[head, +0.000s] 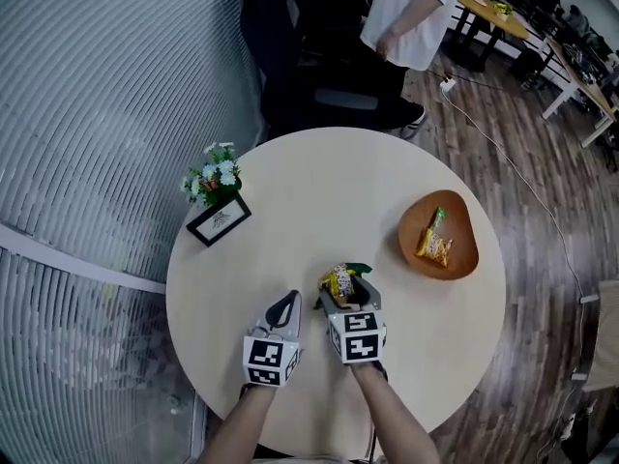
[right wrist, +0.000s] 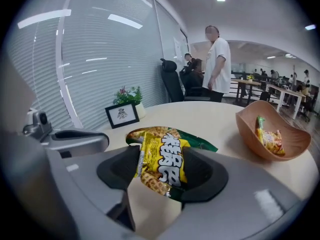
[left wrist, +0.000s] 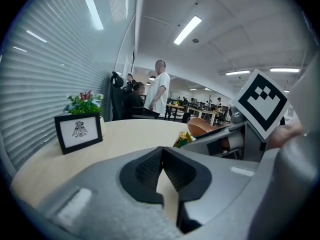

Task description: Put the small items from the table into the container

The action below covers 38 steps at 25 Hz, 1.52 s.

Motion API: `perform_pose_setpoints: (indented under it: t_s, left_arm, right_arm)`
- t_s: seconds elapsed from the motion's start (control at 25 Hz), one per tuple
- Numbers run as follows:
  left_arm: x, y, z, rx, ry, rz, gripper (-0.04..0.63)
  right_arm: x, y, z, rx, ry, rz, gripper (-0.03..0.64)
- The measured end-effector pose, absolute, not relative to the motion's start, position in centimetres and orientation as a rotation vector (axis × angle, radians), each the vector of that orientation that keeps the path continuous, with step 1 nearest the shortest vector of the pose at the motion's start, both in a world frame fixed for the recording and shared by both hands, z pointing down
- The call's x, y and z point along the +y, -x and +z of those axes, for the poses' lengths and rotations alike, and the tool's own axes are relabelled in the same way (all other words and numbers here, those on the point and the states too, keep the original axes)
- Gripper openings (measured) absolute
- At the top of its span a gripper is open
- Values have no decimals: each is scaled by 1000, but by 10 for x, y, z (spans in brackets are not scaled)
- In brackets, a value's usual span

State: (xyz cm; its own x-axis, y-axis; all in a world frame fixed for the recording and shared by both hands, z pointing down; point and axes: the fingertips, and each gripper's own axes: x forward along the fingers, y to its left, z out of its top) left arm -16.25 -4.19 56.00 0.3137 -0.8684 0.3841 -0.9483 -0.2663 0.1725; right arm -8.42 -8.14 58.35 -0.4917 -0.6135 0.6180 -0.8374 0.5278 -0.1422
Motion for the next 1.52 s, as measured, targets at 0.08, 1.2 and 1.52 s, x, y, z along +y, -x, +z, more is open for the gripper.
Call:
perform_pose_setpoints:
  t_s: [0.08,1.2,1.52]
  left_arm:
    - [-50,141,558,-1587,-2249,298,0]
    - [-88,13,563,-1345,-2411,379,0]
    - [-85,19,563,-1357,-2404,382,0]
  right_arm:
    - [-89,64,577,-2264,-1237,620,272]
    - [-192,-146,578,-2040,-1600,724,276]
    - [-196,-149,570,-2022,-1607,588,306]
